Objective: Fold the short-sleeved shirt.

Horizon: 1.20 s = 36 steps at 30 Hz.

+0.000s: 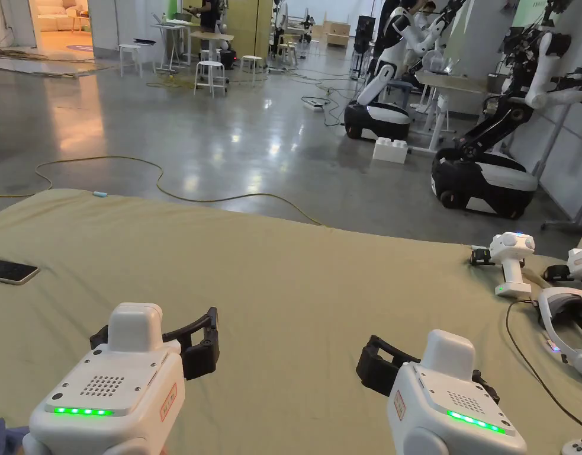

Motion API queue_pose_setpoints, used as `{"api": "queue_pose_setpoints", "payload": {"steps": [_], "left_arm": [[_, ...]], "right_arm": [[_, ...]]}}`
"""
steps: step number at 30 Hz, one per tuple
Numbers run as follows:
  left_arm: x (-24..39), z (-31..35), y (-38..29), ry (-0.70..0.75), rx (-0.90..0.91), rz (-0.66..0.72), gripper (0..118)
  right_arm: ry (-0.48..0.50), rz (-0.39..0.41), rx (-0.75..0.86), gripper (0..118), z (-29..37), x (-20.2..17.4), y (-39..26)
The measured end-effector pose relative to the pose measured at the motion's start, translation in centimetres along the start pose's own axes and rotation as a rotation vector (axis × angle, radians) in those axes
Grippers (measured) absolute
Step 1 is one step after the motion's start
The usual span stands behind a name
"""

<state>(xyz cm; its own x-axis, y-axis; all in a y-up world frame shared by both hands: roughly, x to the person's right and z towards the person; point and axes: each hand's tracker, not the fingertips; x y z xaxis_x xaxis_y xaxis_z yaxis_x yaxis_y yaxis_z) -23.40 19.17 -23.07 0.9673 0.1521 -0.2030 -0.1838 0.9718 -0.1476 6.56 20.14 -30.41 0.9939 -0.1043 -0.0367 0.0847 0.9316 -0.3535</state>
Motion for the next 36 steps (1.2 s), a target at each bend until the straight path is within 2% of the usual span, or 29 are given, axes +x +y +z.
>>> {"api": "queue_pose_setpoints", "payload": {"steps": [5, 10, 13, 16, 20, 33, 36], "left_arm": [[-0.6, 0.2, 0.0, -0.03, 0.0, 0.028, 95], [-0.8, 0.3, 0.2, -0.071, 0.001, 0.07, 95], [-0.5, 0.5, 0.3, 0.004, 0.036, 0.049, 98], [0.3, 0.6, 0.1, 0.103, 0.07, -0.051, 98], [1.4, 0.6, -0.3, 0.157, 0.094, -0.173, 98], [2.0, 0.4, 0.1, 0.09, 0.045, -0.133, 98], [1.9, 0.3, -0.1, 0.088, 0.039, -0.129, 98]], "right_arm": [[-0.031, 0.014, 0.006, 116, 0.1, -0.1, 0.1], [-0.029, -0.037, -0.004, 116, 0.9, 0.0, 0.6], [-0.034, -0.057, -0.009, 116, 0.8, 0.2, 0.8], [-0.048, -0.066, -0.019, 116, 0.8, 0.3, 0.7], [-0.031, -0.054, -0.039, 116, 1.1, 0.4, 0.8], [0.014, 0.027, 0.037, 116, 1.1, -0.5, 0.4], [-0.006, 0.03, 0.059, 115, 1.2, -0.5, 0.3]]}}
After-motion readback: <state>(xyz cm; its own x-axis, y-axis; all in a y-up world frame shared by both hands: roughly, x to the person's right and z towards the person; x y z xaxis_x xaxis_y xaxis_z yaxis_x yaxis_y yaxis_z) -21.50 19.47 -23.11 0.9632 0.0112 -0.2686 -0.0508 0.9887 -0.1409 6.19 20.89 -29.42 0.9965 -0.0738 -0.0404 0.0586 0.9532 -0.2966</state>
